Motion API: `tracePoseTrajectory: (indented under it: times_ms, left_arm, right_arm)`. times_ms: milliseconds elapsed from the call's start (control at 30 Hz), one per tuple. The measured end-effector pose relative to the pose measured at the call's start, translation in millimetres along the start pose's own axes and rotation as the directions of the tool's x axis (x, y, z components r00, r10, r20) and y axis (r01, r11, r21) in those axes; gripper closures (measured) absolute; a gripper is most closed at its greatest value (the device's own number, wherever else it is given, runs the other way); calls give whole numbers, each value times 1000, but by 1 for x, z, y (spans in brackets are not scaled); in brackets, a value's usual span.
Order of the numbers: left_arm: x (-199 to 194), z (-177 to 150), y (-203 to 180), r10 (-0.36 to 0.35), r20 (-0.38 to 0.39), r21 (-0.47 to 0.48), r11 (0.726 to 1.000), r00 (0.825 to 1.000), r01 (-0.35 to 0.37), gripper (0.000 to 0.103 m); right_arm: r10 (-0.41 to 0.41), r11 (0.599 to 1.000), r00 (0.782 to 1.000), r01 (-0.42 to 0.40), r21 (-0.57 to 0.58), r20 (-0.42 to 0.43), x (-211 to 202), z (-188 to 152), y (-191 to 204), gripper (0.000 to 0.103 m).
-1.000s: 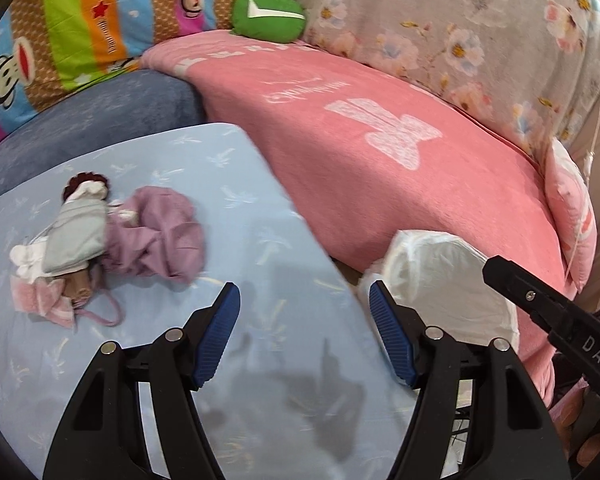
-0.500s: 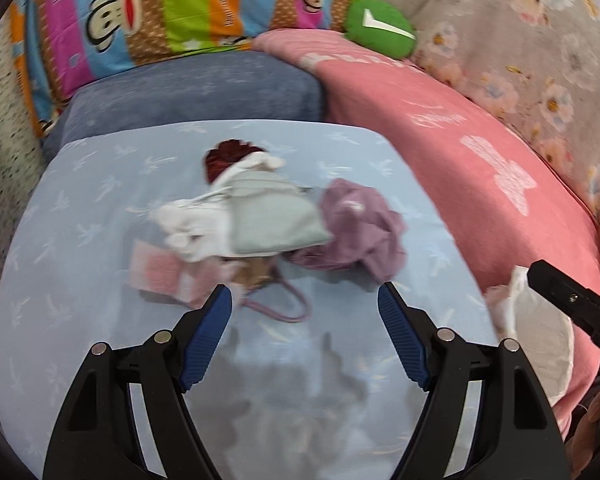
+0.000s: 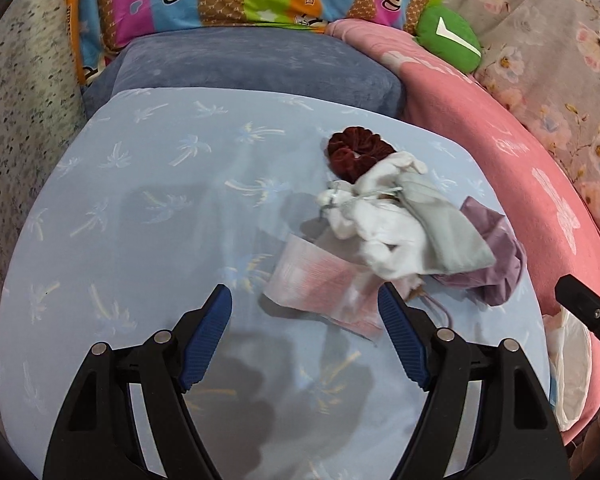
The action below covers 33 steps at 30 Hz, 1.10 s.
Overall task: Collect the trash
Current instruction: 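Move both grippers back to the pile and close the left gripper on the pink packet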
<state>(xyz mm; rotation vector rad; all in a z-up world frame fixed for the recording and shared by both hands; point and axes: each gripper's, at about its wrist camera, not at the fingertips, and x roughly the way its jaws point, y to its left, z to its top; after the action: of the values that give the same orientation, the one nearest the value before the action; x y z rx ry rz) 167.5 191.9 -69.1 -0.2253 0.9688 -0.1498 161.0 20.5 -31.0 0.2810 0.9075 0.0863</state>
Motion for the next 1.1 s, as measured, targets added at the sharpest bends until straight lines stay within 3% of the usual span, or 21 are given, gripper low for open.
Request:
tracePoseTrajectory:
  times_ms: [167, 267, 367, 433, 533, 633, 767, 833, 900, 1100]
  left_arm:
    - [13, 5, 10, -35, -26, 1, 999, 999, 35, 33]
    - [19, 7, 11, -80, -50, 1, 997, 996, 81, 42]
    - [24, 6, 10, -130, -76, 11, 991, 989, 132, 56]
    - [24, 5, 10, -154, -86, 23, 987, 984, 157, 74]
    - [20, 4, 13, -183, -90, 19, 983, 979, 185, 86]
    - [13, 3, 20, -197, -86, 7, 980, 977, 198, 87]
    - [4, 3, 30, -166, -71, 11, 986, 984, 167, 87]
    - [1, 2, 37, -134, -61, 11, 991, 989, 135, 87]
    - [-4, 3, 44, -98, -45, 7, 995, 994, 99, 87]
    - [-14, 14, 59, -28, -6, 0, 1000, 1000, 28, 87]
  right_arm:
    - [25, 999, 999, -26, -33, -27, 23, 6, 27, 68]
    - [43, 997, 998, -46, -62, -42, 35, 8, 45, 68]
    - [62, 994, 996, -67, -88, -57, 46, 10, 60, 68]
    - [69, 992, 995, -76, -103, -69, 54, 11, 71, 68]
    - [79, 989, 993, -89, -120, -87, 64, 10, 83, 68]
    - [90, 984, 990, -104, -142, -106, 73, 6, 94, 68]
    - [93, 980, 987, -114, -162, -131, 85, 2, 104, 68]
    - [88, 979, 986, -112, -168, -142, 92, -1, 109, 67]
    - [77, 980, 987, -101, -170, -140, 98, -2, 112, 59]
    - [49, 981, 991, -71, -179, -128, 115, 4, 120, 56]
